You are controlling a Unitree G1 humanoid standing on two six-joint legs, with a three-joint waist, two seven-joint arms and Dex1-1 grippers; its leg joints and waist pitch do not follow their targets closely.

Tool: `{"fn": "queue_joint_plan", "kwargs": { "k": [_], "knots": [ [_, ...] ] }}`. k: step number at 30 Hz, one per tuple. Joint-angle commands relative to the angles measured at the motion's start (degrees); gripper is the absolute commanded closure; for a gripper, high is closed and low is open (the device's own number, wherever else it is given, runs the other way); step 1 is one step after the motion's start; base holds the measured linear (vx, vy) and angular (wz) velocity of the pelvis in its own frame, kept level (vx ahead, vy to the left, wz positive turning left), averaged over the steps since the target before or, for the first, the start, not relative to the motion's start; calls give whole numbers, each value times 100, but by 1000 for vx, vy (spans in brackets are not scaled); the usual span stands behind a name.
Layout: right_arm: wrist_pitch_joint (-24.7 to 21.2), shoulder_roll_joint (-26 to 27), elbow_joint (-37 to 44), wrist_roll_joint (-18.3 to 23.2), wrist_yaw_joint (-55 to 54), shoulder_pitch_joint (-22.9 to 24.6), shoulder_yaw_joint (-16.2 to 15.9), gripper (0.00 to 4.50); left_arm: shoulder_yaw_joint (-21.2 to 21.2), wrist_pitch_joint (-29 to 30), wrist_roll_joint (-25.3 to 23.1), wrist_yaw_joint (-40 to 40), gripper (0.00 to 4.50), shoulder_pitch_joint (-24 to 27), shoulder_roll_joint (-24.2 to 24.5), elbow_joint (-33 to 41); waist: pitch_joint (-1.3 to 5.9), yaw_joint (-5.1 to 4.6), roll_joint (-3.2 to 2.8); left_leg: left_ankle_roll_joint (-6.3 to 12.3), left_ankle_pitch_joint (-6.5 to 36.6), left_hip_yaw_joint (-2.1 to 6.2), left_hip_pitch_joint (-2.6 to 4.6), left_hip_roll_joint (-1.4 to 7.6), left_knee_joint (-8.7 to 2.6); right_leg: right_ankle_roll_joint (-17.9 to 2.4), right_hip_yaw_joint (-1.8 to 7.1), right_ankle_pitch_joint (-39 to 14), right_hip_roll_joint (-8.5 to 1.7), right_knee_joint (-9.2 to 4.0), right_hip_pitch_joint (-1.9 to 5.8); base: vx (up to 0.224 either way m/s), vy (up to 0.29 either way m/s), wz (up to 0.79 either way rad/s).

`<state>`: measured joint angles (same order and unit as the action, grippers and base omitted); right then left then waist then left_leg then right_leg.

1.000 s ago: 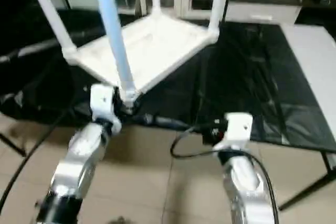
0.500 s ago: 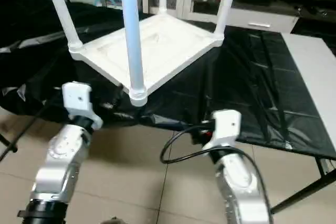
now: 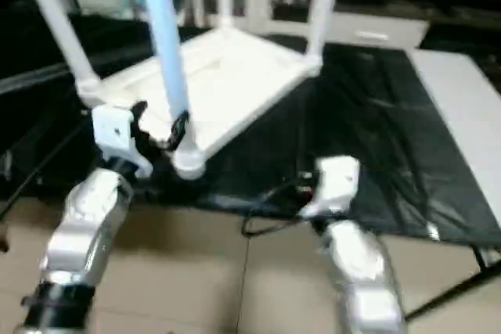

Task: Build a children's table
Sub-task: Rotate table base

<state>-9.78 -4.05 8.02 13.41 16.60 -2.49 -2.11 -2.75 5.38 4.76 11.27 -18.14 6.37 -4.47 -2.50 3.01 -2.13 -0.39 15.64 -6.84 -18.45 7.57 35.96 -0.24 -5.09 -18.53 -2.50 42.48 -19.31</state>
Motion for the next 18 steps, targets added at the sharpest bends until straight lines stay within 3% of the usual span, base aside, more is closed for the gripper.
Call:
{"fn": "queue_joint_plan", "kwargs": {
  "k": [1, 2, 3, 4, 5, 6, 7, 8, 9, 10, 11, 12, 13, 14, 15, 16, 17, 18],
  "knots": [
    [-48, -126, 40, 51, -25, 32, 159, 127, -8, 66, -20, -87, 5, -121, -48, -45, 404, -161, -62, 2588, -1076, 813, 862, 1111, -519, 515, 178, -114, -273, 143, -821, 173, 18, 7],
    [-56, -138, 42, 47, -7, 33, 148, 127, -20, 68, -14, -90, 5, -149, -50, -73, 365, -148, -36, 2459, -980, 439, 676, 865, -604, 477, 155, 464, -218, 92, -850, 142, -5, 5],
    [-53, -151, 33, 33, 5, 34, 140, 127, -27, 72, -7, -87, 5, -179, -52, -106, 355, -164, 5, 2340, -850, 308, 635, 740, -614, 358, 171, 787, -220, -48, -846, 142, -5, 5],
    [-46, -158, 24, 27, 11, 39, 138, 127, -26, 69, -11, -91, 5, -206, -55, -135, 272, -116, 175, 1875, 71, -23, 419, 324, -599, -97, 278, 1341, -300, -636, -600, 134, -45, 4],
    [-26, -159, 3, 21, 17, 39, 148, 127, -17, 55, -3, -92, 5, -241, -56, -176, 315, 6, 620, 1316, 1190, -237, -61, -255, -163, -146, 889, -310, -556, -1166, 166, 135, -99, 7],
    [2, -148, -30, 12, 7, 26, 181, 127, -1, 44, 10, -83, 5, -295, -59, -234, 320, 208, 445, 823, 764, 13, -112, -268, 556, -724, 1294, -2763, -1271, -1524, 387, 135, -99, 7],
    [2, -148, -30, 12, 7, 26, 181, 127, -1, 44, 10, -83, 5, -295, -59, -234, 289, 237, 483, 606, 470, 97, -299, -206, 705, -868, 1215, -3231, -1238, -1482, 489, 145, -82, -2],
    [19, -126, -46, 9, -28, 15, 221, 127, 16, 40, 38, -38, 5, -338, -65, -269, 279, 325, 379, 311, 162, 207, -404, -161, 732, -1114, 1205, -3110, -1173, -1427, 490, 133, -38, -9],
    [27, -117, -54, 3, -59, 7, 237, 127, 30, 41, 58, -9, 5, -358, -69, -278, 210, 294, 366, 245, 74, 246, -472, -100, 769, -1262, 1150, -3072, -1196, -1458, 490, 133, -38, -9],
    [41, -106, -63, 6, -79, 3, 251, 127, 43, 42, 70, 9, 5, -377, -77, -286, 195, 334, 266, 149, -200, 247, -453, -35, 653, -1498, 954, -2996, -1083, -1521, 435, 112, -20, 2],
    [43, -105, -64, 7, -82, 2, 253, 127, 45, 42, 72, 11, 5, -379, -78, -287, 167, 356, 179, 165, -300, 243, -370, 26, 482, -1504, 796, -3037, -1003, -1568, 338, 111, 37, 4],
    [91, -115, -93, 0, -100, 5, 247, 127, 72, 38, 74, 49, 5, -438, -121, -324, 111, 310, -177, 93, 448, 239, -96, 312, -439, -1033, 221, -2865, -439, -1438, 250, 111, 37, 4],
    [93, -115, -95, 0, -100, 5, 247, 127, 73, 38, 73, 50, 5, -440, -123, -326, 54, 93, -152, 127, 1505, 402, 10, 494, -659, -820, 88, -2429, -167, -1203, 121, 104, 121, -1],
    [109, -116, -116, -1, -102, -3, 247, 127, 88, 25, 70, 64, 5, -483, -143, -367, 263, 15, -286, 4, 3251, 789, 591, 862, -857, -750, 142, -1016, -101, -512, -175, 127, 122, 3],
    [127, -116, -163, -2, -101, -37, 256, 127, 115, -2, 51, 78, 5, -578, -166, -472, 248, -34, -253, 140, 3471, 902, 634, 923, -952, -568, 154, -462, -115, -322, -246, 127, 122, 3],
    [135, -113, -189, -5, -98, -61, 264, 127, 129, -18, 38, 83, 5, -631, -171, -536, 200, -44, -209, 775, 3472, 832, 647, 820, -994, -156, 129, 230, -177, -266, -371, 135, 77, 6],
    [136, -108, -206, -5, -96, -82, 274, 127, 142, -26, 47, 114, 5, -683, -173, -594, 221, -66, -188, 969, 3329, 800, 696, 762, -963, -130, 141, 384, -220, -310, -414, 114, 42, 4],
    [133, -99, -213, -6, -91, -97, 283, 127, 158, -33, 62, 143, 5, -722, -170, -635, 215, -93, -83, 1149, 3107, 615, 666, 572, -929, -185, 184, 534, -291, -555, -357, 114, 42, 4]
  ]
}}
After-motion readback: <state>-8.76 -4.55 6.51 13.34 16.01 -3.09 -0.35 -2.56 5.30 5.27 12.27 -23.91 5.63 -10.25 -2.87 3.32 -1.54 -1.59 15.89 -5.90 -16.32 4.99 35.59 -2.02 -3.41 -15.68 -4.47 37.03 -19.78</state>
